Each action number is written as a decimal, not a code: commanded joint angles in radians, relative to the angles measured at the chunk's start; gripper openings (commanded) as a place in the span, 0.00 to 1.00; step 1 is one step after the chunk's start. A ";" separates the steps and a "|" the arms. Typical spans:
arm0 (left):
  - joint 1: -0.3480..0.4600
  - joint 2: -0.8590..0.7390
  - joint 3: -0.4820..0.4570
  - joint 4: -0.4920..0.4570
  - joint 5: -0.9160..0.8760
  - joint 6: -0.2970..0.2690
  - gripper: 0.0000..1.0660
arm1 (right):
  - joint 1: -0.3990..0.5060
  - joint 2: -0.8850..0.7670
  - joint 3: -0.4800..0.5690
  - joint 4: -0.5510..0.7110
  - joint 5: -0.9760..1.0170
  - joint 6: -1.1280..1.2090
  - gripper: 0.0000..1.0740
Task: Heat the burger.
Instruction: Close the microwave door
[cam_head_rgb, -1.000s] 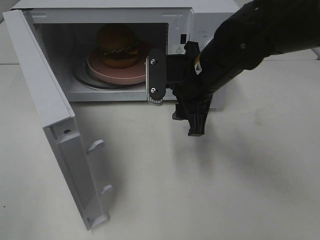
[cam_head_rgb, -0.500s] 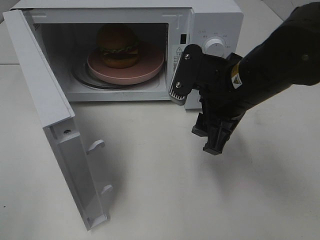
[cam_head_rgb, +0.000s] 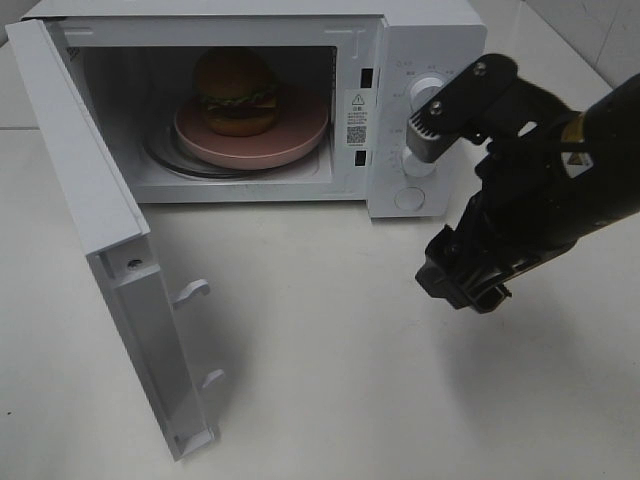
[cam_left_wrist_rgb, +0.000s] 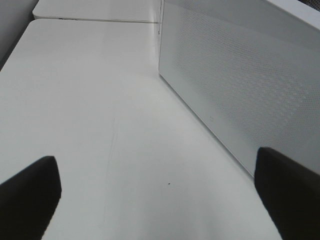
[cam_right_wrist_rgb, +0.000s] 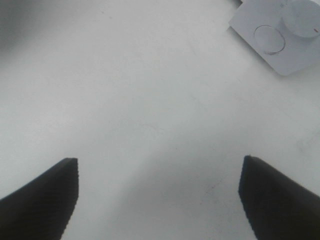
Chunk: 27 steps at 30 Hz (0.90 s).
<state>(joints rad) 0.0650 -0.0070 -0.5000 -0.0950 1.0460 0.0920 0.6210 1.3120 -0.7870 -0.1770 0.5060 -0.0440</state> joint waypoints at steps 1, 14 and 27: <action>-0.005 -0.023 0.003 -0.006 -0.008 0.000 0.92 | -0.001 -0.091 0.006 0.010 0.088 0.064 0.74; -0.005 -0.023 0.003 -0.006 -0.008 0.000 0.92 | -0.001 -0.299 0.006 0.006 0.348 0.172 0.68; -0.005 -0.023 0.003 -0.006 -0.008 0.000 0.92 | -0.001 -0.485 0.006 0.007 0.659 0.187 0.68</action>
<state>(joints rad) 0.0650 -0.0070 -0.5000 -0.0950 1.0460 0.0920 0.6210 0.8610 -0.7870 -0.1710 1.1370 0.1330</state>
